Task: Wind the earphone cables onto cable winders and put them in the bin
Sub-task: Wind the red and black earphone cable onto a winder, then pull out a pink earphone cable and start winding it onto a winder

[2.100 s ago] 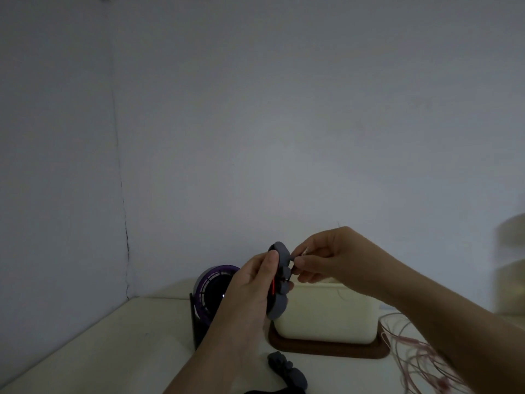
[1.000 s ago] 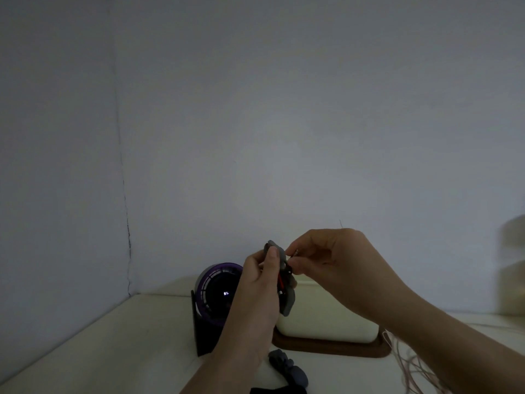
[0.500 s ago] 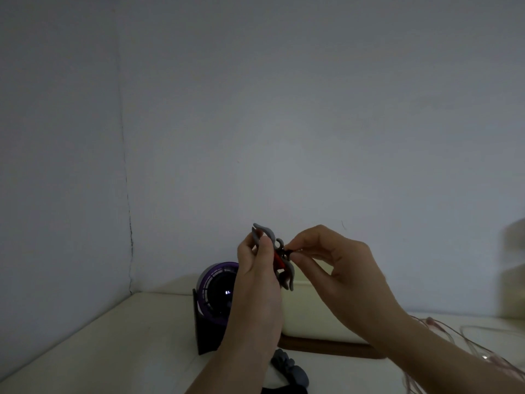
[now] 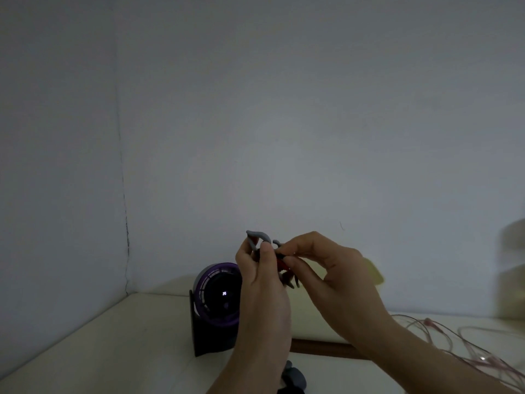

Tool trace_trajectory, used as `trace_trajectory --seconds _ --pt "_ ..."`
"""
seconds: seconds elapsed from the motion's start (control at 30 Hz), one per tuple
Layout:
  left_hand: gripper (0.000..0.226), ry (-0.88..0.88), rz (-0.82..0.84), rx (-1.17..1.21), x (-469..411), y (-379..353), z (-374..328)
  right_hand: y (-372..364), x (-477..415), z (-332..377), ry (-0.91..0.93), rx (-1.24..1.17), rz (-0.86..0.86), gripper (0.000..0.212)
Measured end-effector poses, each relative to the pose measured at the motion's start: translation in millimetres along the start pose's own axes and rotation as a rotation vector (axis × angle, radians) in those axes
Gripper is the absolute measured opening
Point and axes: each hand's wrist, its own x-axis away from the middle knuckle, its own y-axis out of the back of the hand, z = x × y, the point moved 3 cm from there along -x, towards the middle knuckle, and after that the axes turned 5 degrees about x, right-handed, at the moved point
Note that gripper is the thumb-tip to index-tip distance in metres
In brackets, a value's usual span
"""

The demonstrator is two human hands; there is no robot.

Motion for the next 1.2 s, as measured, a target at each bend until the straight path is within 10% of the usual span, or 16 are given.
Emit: trace_trajectory --seconds 0.23,0.67,0.77,1.0,1.2 --pt "0.02 0.084 0.075 0.31 -10.9 1.3 -9.7 5.9 3.6 -6.9 -0.154 -0.28 0.105 0.047" --pt "0.022 0.189 0.09 0.3 -30.0 -1.5 21.0 -9.9 7.2 -50.2 -0.312 -0.129 0.055 0.025" --pt "0.028 0.236 0.199 0.03 -38.0 -3.3 36.4 -0.3 5.6 -70.4 -0.37 -0.115 0.013 0.018" --pt "0.051 -0.026 0.628 -1.4 -48.7 31.5 97.7 26.8 -0.2 -158.1 -0.588 0.327 0.059 0.011" --pt "0.061 -0.082 0.632 -1.622 -50.7 33.7 111.9 22.8 8.0 -192.7 -0.6 0.661 0.239 0.029"
